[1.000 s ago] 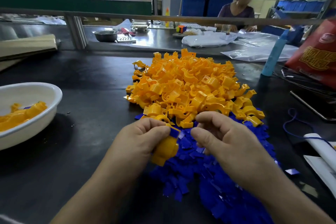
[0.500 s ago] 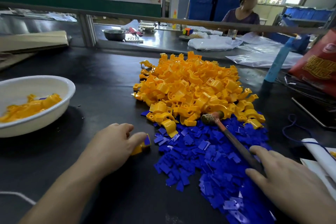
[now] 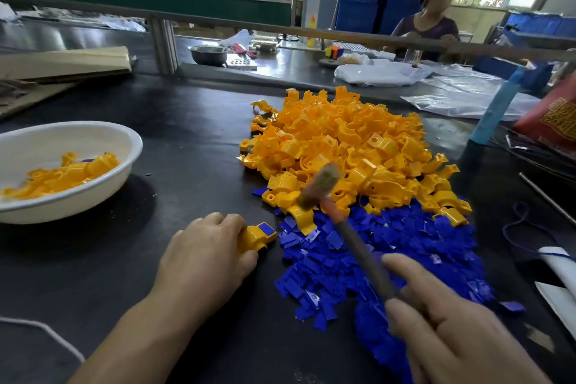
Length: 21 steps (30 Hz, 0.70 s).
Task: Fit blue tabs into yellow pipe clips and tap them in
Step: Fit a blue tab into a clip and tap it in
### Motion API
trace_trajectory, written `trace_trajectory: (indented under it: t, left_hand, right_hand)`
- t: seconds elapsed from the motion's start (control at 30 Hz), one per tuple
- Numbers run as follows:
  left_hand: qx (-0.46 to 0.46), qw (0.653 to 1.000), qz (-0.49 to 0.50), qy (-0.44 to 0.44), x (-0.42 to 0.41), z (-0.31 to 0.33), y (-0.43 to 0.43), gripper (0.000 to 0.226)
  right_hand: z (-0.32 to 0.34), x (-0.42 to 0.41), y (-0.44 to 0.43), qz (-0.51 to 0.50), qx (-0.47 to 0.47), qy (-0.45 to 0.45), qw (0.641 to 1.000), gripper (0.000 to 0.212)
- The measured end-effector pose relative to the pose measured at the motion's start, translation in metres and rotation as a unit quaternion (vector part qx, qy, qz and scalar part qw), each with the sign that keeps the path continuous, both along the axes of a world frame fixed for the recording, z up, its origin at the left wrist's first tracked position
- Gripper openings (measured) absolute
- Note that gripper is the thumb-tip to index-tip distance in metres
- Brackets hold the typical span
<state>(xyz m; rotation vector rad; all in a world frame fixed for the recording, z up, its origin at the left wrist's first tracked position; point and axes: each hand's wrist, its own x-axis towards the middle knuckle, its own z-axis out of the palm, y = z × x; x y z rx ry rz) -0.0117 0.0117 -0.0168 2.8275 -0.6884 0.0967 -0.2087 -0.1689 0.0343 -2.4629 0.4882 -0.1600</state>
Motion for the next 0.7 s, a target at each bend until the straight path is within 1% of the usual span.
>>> trace_trajectory:
  t: [0.1,0.23,0.4,0.47,0.5,0.57,0.67,0.7]
  left_hand:
    - [0.002,1.0,0.0,-0.02,-0.001,-0.001,0.002,0.043]
    - [-0.009,1.0,-0.017,-0.017,-0.003,-0.003,-0.001,0.052]
    - [-0.009,0.999,-0.02,-0.031,0.0,-0.003,0.002,0.038]
    - [-0.01,0.999,-0.018,-0.025,0.0,-0.003,0.003,0.037]
    - [-0.01,1.0,-0.018,-0.022,0.001,-0.002,0.003,0.036]
    - [-0.007,1.0,-0.017,-0.023,0.001,-0.001,0.002,0.035]
    - [-0.001,1.0,-0.018,-0.022,0.001,-0.001,0.002,0.034]
    - [-0.002,1.0,-0.019,-0.022,0.001,-0.001,0.002,0.035]
  right_hand:
    - [-0.003,0.009,0.012,0.023,-0.05,0.033,0.998,0.04]
    - [-0.005,0.013,0.018,0.053,-0.09,0.042,0.994,0.043]
    - [-0.008,0.011,0.024,0.065,-0.11,0.017,0.992,0.048]
    - [-0.012,0.014,0.024,0.08,-0.143,0.017,0.986,0.05]
    - [-0.013,0.017,0.025,0.086,-0.156,0.031,0.984,0.05]
    - [-0.014,0.018,0.025,0.102,-0.147,0.047,0.983,0.05]
    - [-0.014,0.013,0.018,0.091,-0.089,0.007,0.992,0.047]
    - [-0.012,0.015,0.02,0.084,-0.102,0.007,0.991,0.047]
